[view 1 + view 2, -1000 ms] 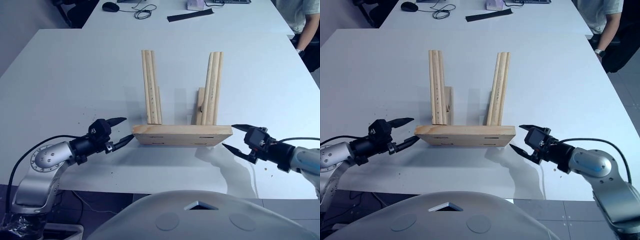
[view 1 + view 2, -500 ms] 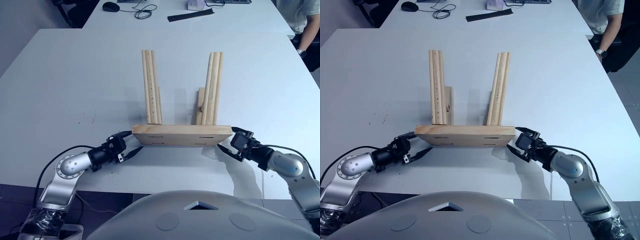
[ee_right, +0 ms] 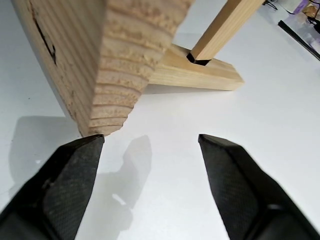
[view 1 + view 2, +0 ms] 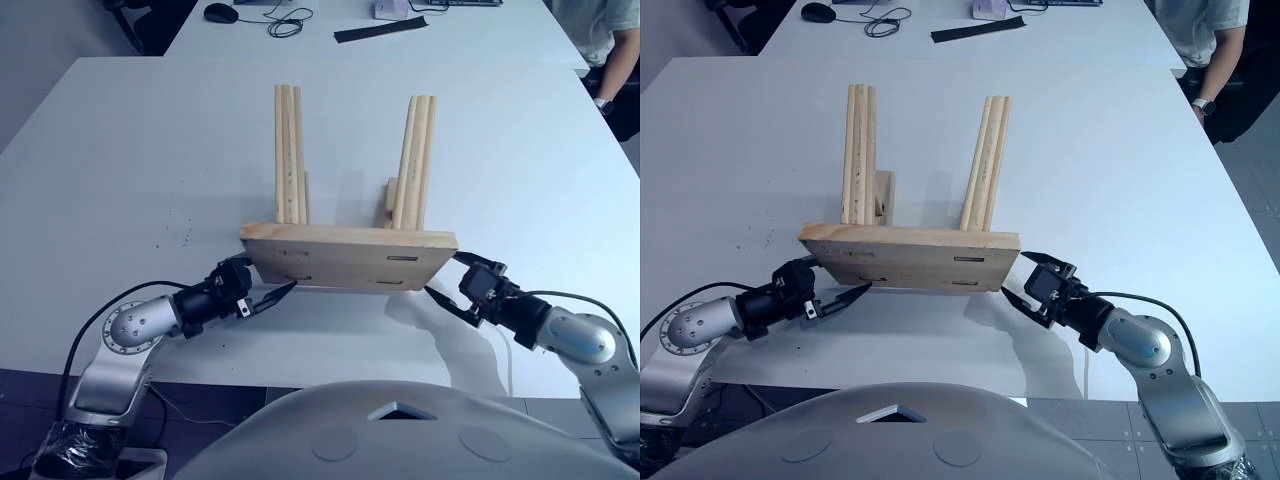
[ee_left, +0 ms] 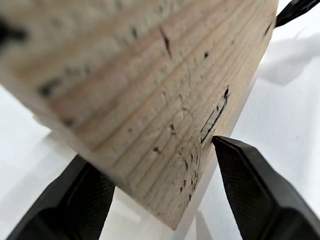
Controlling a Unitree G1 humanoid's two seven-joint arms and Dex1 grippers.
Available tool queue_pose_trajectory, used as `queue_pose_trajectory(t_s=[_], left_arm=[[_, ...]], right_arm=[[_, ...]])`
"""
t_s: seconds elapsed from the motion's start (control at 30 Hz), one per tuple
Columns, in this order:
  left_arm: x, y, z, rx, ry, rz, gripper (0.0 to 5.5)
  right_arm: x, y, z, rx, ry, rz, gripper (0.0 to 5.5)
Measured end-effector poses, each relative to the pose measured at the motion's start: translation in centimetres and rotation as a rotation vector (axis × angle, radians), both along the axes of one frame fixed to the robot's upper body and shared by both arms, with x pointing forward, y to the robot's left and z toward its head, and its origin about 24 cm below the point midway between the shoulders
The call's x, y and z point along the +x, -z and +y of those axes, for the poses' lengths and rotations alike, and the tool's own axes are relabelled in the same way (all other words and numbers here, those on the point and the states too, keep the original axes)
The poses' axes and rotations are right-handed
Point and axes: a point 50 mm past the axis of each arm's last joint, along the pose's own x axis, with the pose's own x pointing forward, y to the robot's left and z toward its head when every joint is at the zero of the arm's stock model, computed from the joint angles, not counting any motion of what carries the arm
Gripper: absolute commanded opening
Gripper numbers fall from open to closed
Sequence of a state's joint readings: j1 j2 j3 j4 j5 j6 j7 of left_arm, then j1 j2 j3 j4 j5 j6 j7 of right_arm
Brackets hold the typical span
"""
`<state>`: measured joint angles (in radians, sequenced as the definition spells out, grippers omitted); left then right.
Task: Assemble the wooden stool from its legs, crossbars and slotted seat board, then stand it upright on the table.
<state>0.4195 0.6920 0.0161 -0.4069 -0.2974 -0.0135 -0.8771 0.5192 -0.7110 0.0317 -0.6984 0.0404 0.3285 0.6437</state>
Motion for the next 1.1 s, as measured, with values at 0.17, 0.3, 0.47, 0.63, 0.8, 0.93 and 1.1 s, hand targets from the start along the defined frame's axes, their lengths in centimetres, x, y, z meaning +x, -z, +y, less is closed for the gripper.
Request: queue_pose_trajectory(t_s=[0.17, 0.3, 0.47, 0.63, 0.8, 0.93, 1.1], left_arm=[[0.1, -1.7, -0.1, -0.064, -0.019, 0.035, 3.27], [0.1, -3.1, 0.1, -0.120, -0.030, 0.075, 3.27], [0.0, -4.6, 0.2, -0.233, -0.052, 0.142, 3.27], [0.3, -6.4, 0.9, -0.374, -0.073, 0.229, 3.27], [1.1, -9.7, 0.2, -0.565, 0.020, 0.331, 3.27], [1.6, -13.3, -0.7, -0.674, 0.121, 0.415, 3.27], [0.8, -13.1, -0.8, -0.451, 0.129, 0.438, 3.27]], right_arm=[[0.1, -2.0, -0.1, 0.033, 0.034, -0.013, 3.48], [0.4, -3.7, -0.3, 0.088, 0.071, -0.017, 3.48], [1.3, -5.8, -1.0, 0.186, 0.089, -0.043, 3.48], [2.1, -8.4, -0.9, 0.344, 0.067, -0.063, 3.48], [2.3, -13.0, 1.1, 0.600, -0.142, -0.064, 3.48], [1.7, -16.7, 2.3, 0.698, -0.278, -0.064, 3.48], [2.0, -16.2, 1.2, 0.520, -0.215, -0.062, 3.48]])
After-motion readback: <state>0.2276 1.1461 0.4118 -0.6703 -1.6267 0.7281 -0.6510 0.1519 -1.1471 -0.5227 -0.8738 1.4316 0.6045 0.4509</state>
